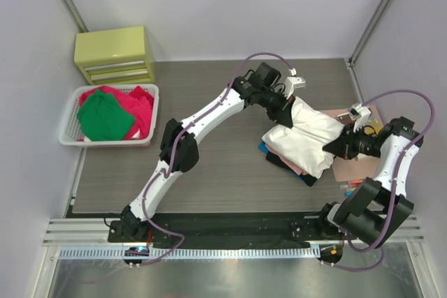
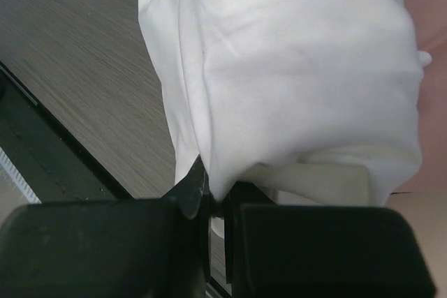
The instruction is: Fold and stack the t-shirts
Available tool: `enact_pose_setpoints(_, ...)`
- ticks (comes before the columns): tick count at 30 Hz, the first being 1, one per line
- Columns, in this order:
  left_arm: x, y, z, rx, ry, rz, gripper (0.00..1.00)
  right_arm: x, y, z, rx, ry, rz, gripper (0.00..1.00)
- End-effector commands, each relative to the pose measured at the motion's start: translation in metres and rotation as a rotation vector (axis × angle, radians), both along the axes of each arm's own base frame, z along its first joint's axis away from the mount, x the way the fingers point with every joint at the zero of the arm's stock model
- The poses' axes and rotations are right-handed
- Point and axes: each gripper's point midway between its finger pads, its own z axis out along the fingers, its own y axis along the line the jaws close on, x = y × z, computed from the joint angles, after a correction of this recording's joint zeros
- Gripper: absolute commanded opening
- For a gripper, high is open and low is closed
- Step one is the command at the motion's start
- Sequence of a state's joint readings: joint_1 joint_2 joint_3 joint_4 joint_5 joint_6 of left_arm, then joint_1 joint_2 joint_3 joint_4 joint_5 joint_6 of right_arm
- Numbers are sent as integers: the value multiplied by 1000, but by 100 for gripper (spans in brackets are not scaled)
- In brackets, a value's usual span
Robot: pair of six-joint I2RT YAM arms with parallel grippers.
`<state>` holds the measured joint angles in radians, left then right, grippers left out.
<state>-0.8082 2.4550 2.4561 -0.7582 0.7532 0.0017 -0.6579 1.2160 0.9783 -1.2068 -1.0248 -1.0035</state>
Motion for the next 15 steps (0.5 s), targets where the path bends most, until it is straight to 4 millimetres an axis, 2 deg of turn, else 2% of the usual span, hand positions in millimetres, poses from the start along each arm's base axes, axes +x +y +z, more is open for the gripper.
enact_pose_setpoints(1, 54, 34, -35, 122, -69, 144, 0, -3, -24, 0, -63, -28, -22, 1)
enact_pose_setpoints(8, 58, 37, -54, 150, -73, 150, 0, -4, -27, -9, -65, -22, -22, 1)
enact_pose_setpoints(9, 59, 37, -56, 156, -74, 155, 5, -4, -28, -11, -66, -21, -19, 1)
enact_pose_setpoints(10, 60, 38, -58, 160, -79, 160, 19, -4, -28, -13, -68, -16, -19, 3)
enact_pose_setpoints(11, 60, 38, -60, 166, -77, 158, 41, -4, -28, -14, -68, -16, -18, 6)
enact_pose_setpoints(15, 61, 39, -67, 177, -76, 162, 42, -5, -27, -17, -74, -30, -15, 9)
